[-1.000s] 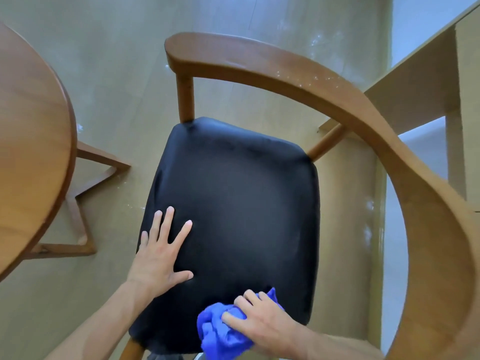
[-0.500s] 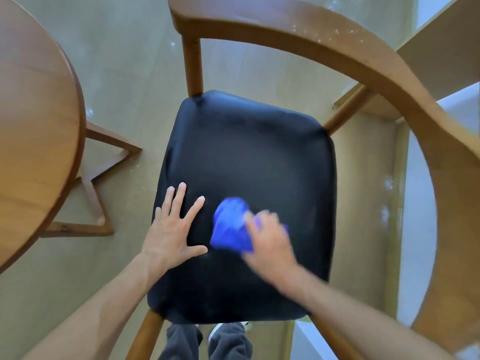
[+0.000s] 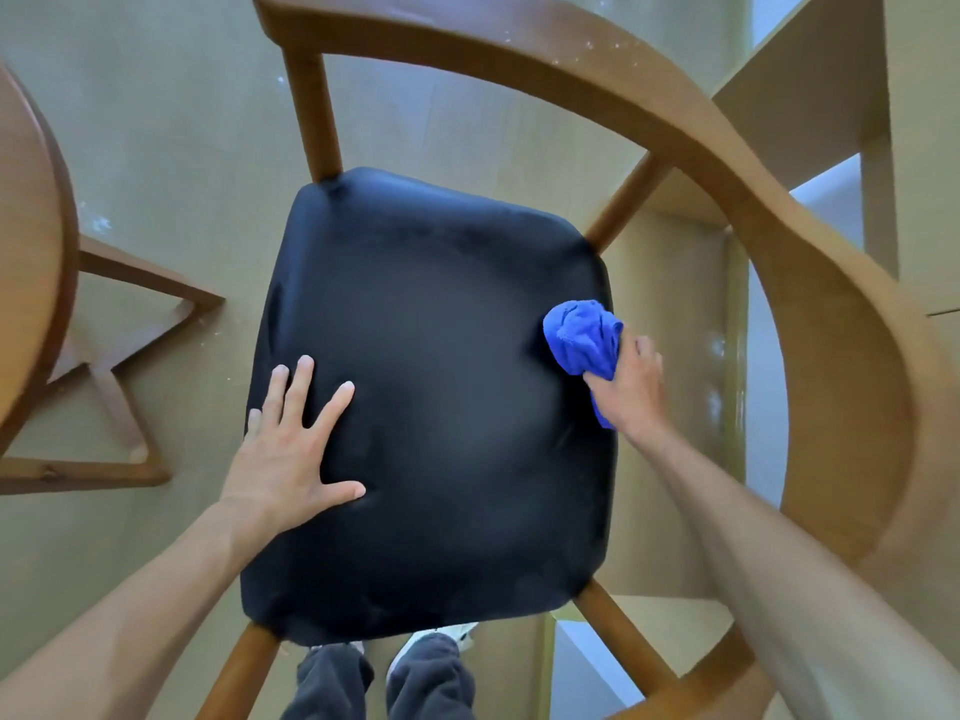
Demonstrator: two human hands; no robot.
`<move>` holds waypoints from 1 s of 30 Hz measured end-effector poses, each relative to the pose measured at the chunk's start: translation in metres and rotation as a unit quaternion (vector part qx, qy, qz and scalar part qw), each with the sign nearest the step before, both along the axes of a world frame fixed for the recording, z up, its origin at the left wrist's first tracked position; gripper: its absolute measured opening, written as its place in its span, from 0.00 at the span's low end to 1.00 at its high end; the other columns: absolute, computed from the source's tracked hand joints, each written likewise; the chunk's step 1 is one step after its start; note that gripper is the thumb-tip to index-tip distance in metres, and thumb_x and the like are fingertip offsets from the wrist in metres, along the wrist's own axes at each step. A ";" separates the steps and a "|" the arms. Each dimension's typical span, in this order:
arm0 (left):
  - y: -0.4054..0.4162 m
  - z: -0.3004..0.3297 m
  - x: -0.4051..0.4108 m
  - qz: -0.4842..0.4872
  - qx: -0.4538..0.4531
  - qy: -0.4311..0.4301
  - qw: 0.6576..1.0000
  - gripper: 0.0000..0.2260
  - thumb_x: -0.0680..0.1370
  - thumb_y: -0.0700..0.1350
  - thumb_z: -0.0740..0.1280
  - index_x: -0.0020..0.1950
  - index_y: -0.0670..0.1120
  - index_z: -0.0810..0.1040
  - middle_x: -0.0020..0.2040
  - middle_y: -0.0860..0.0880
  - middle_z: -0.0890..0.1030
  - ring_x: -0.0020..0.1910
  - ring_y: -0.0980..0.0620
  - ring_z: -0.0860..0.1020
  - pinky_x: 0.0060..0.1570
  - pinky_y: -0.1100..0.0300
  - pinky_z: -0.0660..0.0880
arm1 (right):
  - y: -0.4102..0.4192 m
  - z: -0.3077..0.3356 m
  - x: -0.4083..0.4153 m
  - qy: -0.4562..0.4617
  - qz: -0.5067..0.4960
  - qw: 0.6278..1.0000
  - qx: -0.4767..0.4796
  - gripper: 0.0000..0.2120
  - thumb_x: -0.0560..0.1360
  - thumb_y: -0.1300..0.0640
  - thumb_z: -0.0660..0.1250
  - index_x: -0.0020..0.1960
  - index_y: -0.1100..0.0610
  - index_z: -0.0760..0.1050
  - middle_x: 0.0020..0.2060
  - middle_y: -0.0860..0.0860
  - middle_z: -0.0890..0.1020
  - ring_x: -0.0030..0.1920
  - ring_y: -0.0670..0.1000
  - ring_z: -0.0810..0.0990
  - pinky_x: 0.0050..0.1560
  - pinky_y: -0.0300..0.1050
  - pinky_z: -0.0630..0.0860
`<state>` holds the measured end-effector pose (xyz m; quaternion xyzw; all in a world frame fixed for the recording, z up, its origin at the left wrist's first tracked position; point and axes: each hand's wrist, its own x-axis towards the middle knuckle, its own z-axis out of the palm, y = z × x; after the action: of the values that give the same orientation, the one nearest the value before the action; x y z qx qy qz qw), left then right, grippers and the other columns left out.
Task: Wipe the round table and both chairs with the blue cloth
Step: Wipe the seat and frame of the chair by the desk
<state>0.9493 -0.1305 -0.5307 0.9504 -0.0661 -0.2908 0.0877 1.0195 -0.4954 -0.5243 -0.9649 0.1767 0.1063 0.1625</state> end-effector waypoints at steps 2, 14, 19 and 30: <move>-0.002 0.001 0.000 -0.007 0.012 0.002 1.000 0.51 0.67 0.69 0.69 0.79 0.56 0.42 0.77 0.44 0.31 0.76 0.41 0.33 0.74 0.42 0.56 | 0.024 -0.001 -0.019 -0.021 -0.090 0.995 0.021 0.23 0.72 0.58 0.67 0.65 0.59 0.67 0.54 0.58 0.71 0.57 0.61 0.68 0.52 0.48 0.67; -0.005 0.008 0.004 -0.007 0.022 0.012 1.000 0.51 0.67 0.68 0.70 0.79 0.55 0.41 0.77 0.43 0.30 0.76 0.39 0.33 0.73 0.41 0.56 | 0.027 0.024 -0.081 0.144 0.440 0.886 -0.029 0.26 0.73 0.54 0.65 0.69 0.51 0.64 0.56 0.55 0.69 0.55 0.58 0.69 0.50 0.51 0.73; -0.001 0.000 0.002 0.009 -0.013 0.002 1.000 0.51 0.66 0.67 0.73 0.79 0.55 0.46 0.78 0.45 0.33 0.76 0.42 0.33 0.72 0.38 0.56 | -0.006 0.019 -0.031 0.085 -0.056 0.991 0.086 0.17 0.69 0.62 0.63 0.57 0.53 0.69 0.47 0.58 0.76 0.47 0.61 0.78 0.44 0.55 0.78; 0.014 0.015 0.008 -0.024 -0.037 0.037 0.998 0.43 0.73 0.58 0.71 0.79 0.59 0.46 0.77 0.50 0.31 0.77 0.47 0.33 0.70 0.47 0.64 | 0.169 0.043 -0.182 0.251 0.421 0.868 0.078 0.24 0.68 0.63 0.66 0.61 0.53 0.63 0.54 0.55 0.68 0.53 0.58 0.68 0.39 0.51 0.65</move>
<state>0.9569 -0.1163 -0.5153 0.9333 -0.0965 -0.3249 0.1185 0.8373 -0.3269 -0.4808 -0.8726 -0.2208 0.4167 0.1271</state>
